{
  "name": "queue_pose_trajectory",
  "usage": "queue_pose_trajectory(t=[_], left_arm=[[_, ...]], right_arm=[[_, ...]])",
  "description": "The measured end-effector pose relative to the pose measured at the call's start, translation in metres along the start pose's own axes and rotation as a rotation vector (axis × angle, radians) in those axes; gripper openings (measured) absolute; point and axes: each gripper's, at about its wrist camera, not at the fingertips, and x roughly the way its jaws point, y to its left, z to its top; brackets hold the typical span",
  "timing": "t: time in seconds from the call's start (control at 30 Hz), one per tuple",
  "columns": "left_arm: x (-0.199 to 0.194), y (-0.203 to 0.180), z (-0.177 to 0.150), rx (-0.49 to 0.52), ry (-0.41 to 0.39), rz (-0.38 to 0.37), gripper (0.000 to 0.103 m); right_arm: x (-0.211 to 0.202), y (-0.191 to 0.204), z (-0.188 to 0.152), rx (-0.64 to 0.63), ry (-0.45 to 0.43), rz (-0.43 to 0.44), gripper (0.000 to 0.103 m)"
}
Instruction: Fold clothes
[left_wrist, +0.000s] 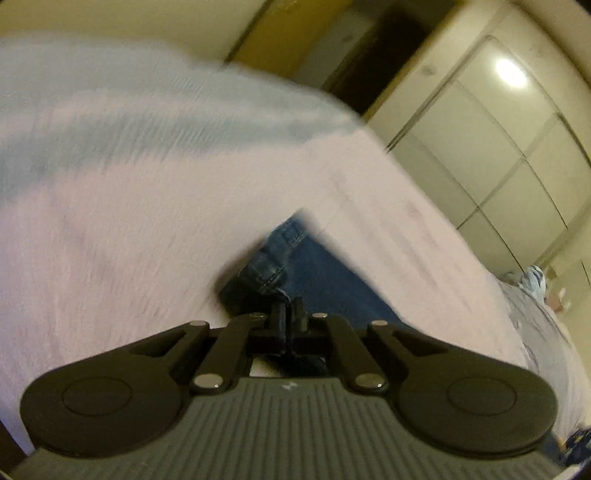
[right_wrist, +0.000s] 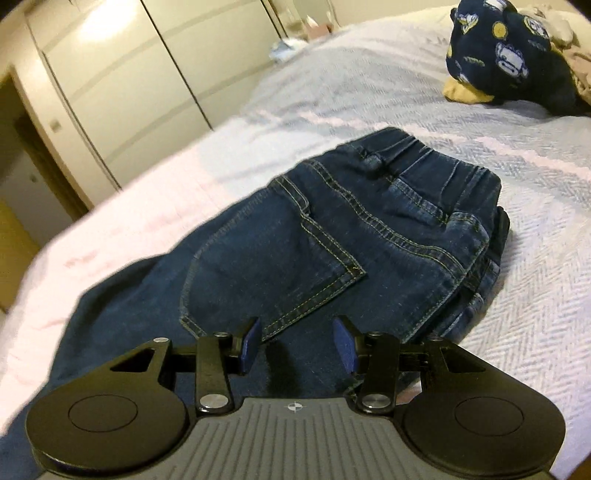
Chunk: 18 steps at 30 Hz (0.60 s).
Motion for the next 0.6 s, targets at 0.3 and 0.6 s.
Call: queue_pose_trajectory(t=[0.3,0.6], left_arm=[[-0.054,-0.051,-0.014,0.287,-0.081,0.097,0.007],[-0.053,-0.123,-0.065,0.342,0.042,-0.113,0.007]], right_arm=[[-0.075,-0.075,0.002,0.228,-0.031,0.011,0.047],[-0.063,-0.121,0.023,0.485,-0.039,0.185,0.047]])
